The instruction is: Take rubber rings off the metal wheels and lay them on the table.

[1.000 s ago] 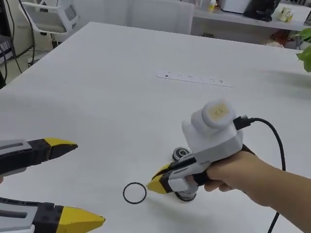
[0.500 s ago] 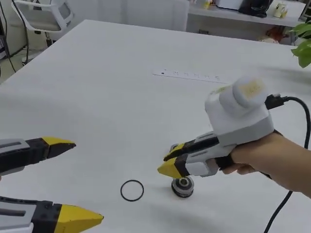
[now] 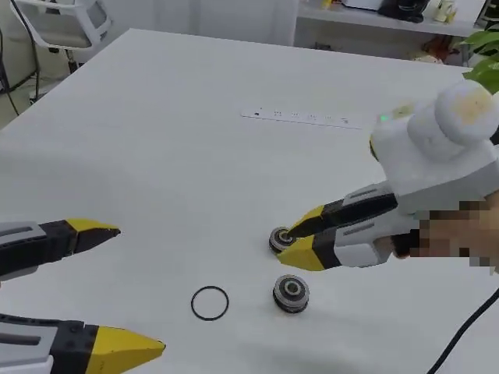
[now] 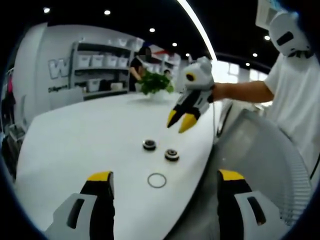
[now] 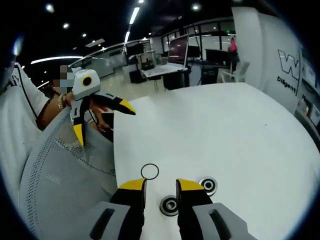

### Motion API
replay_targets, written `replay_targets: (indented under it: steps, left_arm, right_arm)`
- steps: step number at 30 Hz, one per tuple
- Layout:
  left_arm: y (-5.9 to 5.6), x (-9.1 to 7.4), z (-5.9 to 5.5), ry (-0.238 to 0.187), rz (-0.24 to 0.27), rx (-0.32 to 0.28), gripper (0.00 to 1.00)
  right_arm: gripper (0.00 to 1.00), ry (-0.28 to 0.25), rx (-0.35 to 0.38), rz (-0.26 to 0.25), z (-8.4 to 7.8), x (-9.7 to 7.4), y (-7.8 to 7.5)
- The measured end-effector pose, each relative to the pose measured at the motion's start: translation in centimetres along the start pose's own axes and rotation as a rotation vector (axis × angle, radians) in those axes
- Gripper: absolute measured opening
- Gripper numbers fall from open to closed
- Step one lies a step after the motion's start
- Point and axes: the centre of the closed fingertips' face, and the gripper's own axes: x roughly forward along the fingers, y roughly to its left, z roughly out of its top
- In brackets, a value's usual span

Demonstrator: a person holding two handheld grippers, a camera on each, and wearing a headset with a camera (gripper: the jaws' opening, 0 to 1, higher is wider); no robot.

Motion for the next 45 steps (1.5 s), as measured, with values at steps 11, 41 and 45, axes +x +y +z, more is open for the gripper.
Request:
replay_targets:
  steps: [11, 41, 45]
  left_arm:
    - [0.0, 0.2, 0.0, 0.01, -0.008, 0.006, 0.86]
    - [-0.1, 0.7, 1.9, 0.0, -0.024, 0.049, 0.87]
    - [0.1, 1.0, 2.5, 0.007, -0.031, 0.077, 0.86]
  right_arm:
    - [0.24, -0.064, -0.019, -0.029, 1.0, -3.3, 0.0]
    - [0.37, -0.079, 0.136, -0.072, -4.6, -4.0, -1.6]
    - [0.37, -0.061, 0.148, -0.074, -5.3, -3.4, -1.9]
